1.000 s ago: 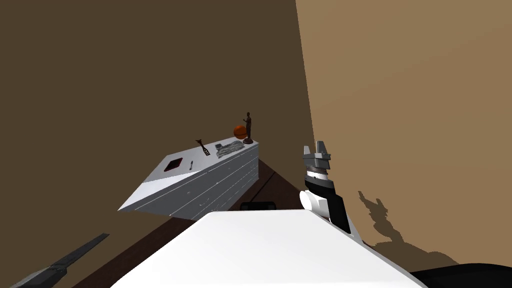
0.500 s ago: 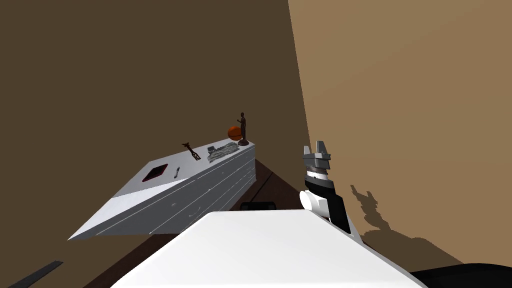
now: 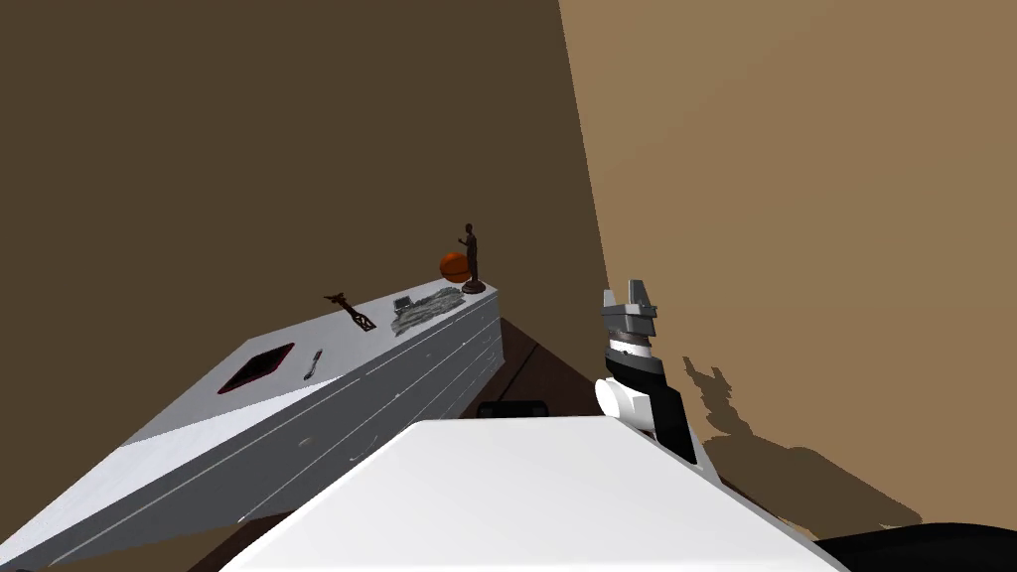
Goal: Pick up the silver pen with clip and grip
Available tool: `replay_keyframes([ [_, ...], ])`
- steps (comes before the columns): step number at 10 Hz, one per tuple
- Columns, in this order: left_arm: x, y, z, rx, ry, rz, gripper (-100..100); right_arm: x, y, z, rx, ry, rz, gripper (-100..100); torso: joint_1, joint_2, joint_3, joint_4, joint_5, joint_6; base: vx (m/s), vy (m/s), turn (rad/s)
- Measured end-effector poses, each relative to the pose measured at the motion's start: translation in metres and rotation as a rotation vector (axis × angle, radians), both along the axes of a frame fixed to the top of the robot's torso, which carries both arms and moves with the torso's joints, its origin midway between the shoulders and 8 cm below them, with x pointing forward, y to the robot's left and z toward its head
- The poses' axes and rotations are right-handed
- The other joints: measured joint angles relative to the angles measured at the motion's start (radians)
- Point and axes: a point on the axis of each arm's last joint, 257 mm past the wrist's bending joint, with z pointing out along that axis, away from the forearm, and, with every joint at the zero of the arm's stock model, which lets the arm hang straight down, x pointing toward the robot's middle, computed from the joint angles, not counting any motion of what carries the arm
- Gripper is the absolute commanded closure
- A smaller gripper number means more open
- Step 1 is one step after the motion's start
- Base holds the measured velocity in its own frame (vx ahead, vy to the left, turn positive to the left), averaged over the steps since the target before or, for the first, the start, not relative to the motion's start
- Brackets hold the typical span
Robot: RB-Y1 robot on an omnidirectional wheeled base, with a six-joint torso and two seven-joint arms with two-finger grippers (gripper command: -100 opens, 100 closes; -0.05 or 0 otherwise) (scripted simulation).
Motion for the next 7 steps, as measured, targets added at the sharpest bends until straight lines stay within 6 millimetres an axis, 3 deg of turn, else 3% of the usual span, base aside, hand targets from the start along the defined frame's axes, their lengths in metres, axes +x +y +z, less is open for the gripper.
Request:
replay_keyframes([
  [7, -0.026, 0.015, 0.015, -0.031, 0.165, 0.015, -100, 0.000, 0.000, 0.000, 0.000, 0.000, 0.000, 0, 0.002, -0.003, -0.002, -0.001, 0.001, 0.001, 0.107, -0.011, -0.164],
])
